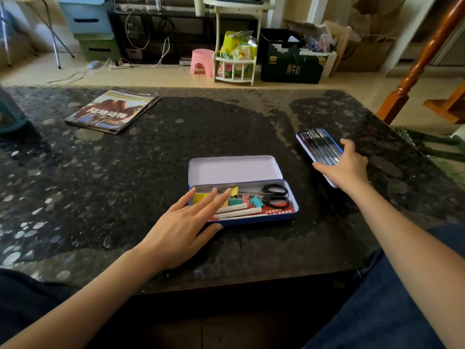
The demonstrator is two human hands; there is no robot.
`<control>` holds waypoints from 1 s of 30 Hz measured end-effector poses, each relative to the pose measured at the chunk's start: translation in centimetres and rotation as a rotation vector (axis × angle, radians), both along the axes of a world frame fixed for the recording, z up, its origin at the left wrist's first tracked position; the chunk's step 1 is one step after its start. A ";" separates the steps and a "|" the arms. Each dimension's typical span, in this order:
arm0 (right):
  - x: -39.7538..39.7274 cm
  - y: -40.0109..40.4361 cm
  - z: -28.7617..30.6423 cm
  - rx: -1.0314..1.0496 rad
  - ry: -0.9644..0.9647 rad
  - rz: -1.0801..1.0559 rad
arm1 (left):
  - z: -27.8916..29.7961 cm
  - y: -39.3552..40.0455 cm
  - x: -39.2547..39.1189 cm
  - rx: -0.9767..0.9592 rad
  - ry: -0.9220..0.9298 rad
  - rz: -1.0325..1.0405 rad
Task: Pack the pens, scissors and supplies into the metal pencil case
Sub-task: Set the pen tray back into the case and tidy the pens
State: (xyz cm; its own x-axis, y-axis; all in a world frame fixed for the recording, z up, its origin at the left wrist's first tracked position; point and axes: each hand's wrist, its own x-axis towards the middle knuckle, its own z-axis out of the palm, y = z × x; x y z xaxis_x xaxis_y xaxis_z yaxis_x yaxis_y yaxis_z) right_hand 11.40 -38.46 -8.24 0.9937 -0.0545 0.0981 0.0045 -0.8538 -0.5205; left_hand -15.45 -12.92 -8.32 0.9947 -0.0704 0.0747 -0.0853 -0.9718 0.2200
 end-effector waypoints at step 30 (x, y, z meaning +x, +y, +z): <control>-8.7 6.1 2.9 -0.139 0.386 1.164 | 0.2 3.2 0.2 -0.509 0.015 0.228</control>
